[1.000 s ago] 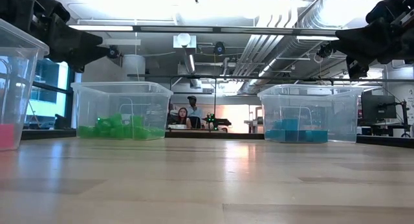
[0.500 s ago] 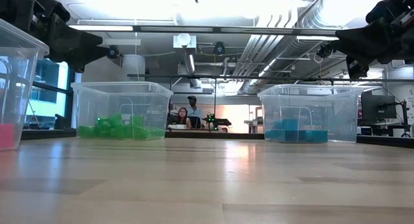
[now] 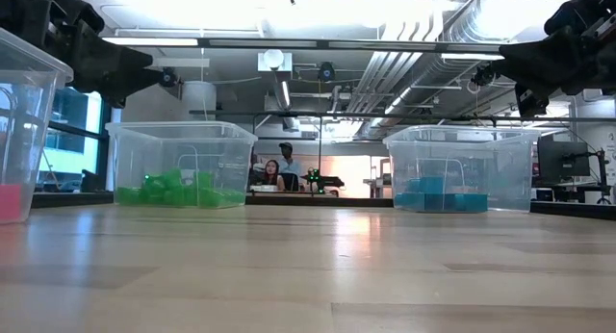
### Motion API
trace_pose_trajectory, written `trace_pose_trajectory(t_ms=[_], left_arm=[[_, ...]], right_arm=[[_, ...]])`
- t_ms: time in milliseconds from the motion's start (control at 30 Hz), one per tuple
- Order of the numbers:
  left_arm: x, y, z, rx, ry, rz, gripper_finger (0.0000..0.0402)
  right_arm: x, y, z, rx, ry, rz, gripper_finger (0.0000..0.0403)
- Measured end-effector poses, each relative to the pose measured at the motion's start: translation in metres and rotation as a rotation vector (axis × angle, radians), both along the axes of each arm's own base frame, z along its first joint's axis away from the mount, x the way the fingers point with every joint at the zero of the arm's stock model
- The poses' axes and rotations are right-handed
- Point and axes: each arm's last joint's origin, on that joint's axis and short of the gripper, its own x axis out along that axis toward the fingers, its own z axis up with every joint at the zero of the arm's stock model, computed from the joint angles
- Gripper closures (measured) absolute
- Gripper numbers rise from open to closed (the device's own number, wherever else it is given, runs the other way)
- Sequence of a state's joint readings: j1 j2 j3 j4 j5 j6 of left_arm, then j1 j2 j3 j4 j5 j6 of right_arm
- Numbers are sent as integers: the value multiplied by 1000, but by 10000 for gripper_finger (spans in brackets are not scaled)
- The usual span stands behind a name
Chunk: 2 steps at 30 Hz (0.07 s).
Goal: Sort blocks
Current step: Return to Home Position
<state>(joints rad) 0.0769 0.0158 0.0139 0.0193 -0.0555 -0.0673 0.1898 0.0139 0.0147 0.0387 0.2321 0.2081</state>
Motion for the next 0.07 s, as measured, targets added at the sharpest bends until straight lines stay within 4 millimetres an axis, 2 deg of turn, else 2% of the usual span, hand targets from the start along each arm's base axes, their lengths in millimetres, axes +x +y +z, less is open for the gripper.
trace_pose_trajectory(t_ms=[67], left_arm=[[0,0,0,0,0,0,202]], right_arm=[[0,0,0,0,0,0,402]])
